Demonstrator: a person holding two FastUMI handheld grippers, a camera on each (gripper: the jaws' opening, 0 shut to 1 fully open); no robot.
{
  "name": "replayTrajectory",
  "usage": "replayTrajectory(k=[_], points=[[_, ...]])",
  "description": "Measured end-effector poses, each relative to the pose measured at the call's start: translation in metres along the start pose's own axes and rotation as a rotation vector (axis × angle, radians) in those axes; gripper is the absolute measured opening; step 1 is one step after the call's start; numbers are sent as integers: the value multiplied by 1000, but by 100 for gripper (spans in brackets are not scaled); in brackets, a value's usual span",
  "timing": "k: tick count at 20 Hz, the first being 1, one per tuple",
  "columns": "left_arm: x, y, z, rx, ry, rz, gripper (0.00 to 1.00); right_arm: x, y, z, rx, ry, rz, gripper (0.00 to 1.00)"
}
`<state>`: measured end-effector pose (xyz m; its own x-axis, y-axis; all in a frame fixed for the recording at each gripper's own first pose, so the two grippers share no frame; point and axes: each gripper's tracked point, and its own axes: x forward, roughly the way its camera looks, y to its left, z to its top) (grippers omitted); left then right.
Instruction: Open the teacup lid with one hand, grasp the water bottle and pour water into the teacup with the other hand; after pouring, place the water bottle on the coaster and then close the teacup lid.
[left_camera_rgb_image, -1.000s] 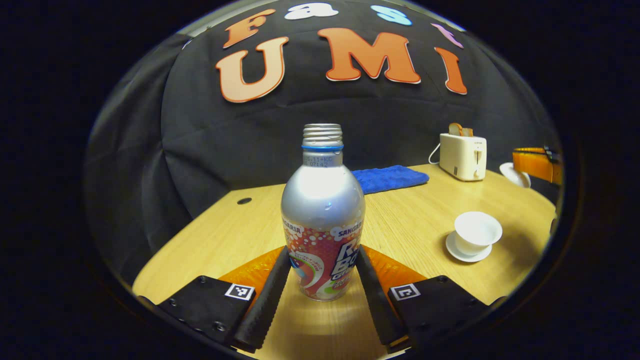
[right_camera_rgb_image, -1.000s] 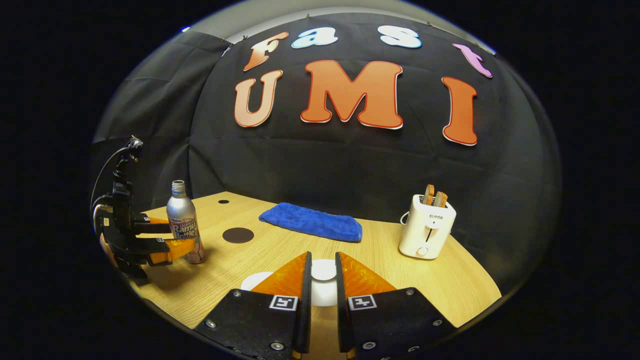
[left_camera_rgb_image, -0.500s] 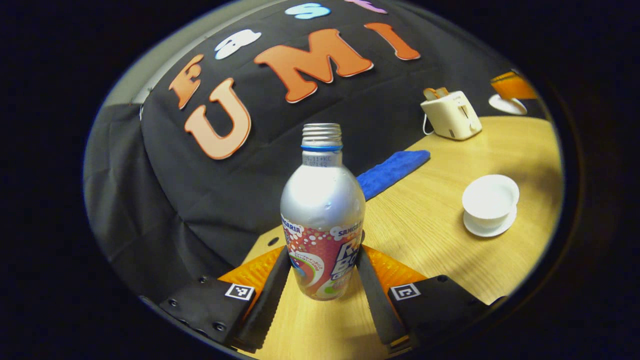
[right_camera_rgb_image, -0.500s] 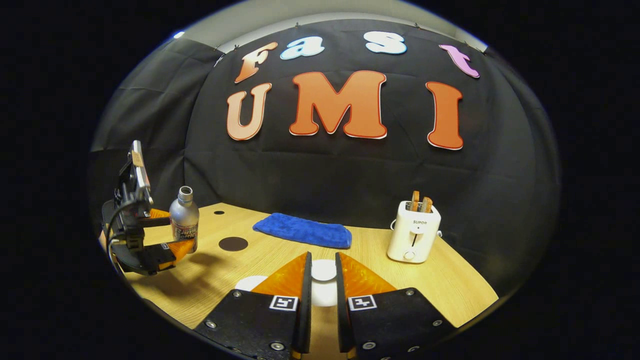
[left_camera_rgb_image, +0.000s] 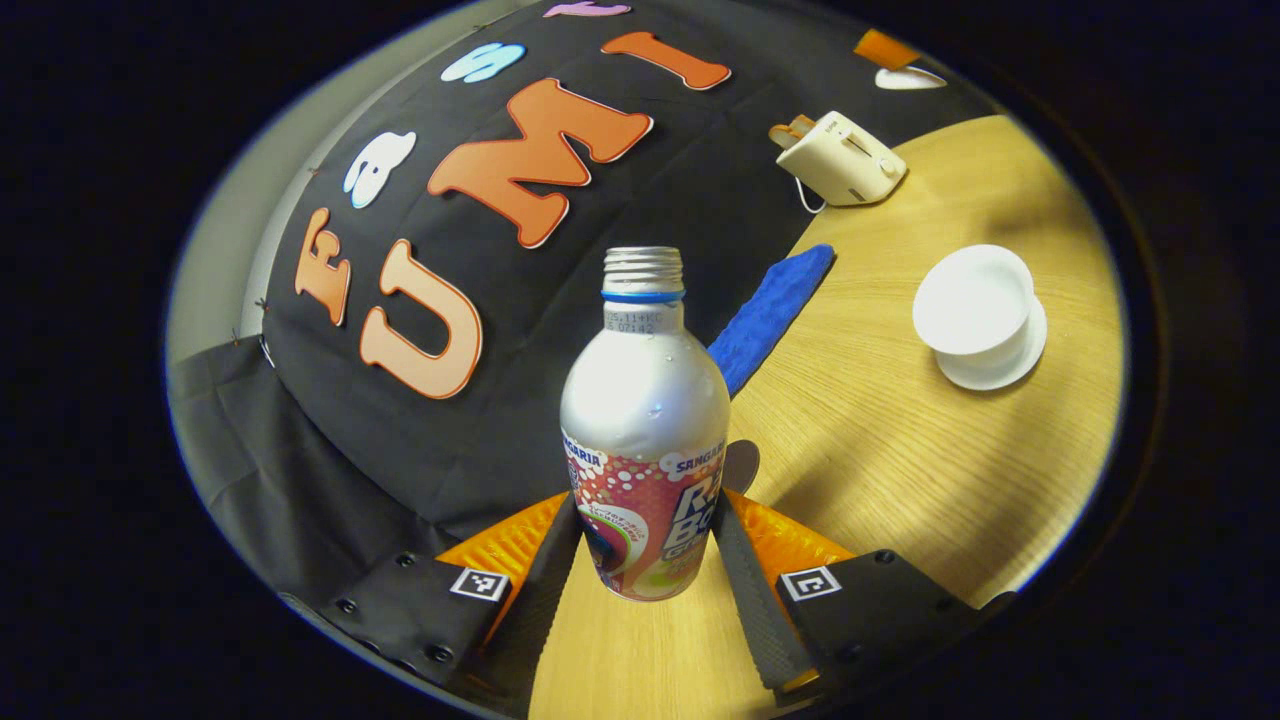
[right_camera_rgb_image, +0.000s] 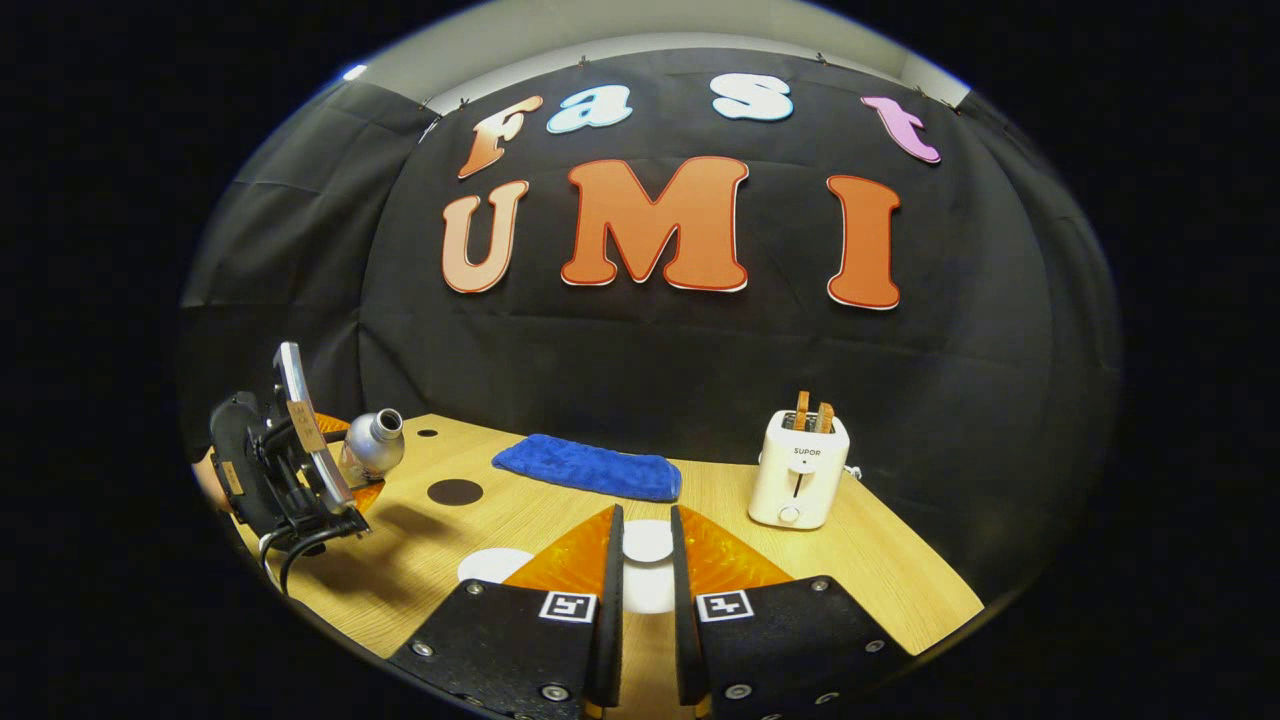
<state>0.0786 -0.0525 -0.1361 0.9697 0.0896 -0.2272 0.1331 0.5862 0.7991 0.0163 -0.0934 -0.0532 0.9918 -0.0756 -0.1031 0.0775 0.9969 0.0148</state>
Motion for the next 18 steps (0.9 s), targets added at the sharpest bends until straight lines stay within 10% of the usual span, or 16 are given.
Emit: replayTrajectory(k=[18], points=[[12, -13, 36, 512, -118, 46, 83, 5, -8, -4, 8, 5, -17, 22]])
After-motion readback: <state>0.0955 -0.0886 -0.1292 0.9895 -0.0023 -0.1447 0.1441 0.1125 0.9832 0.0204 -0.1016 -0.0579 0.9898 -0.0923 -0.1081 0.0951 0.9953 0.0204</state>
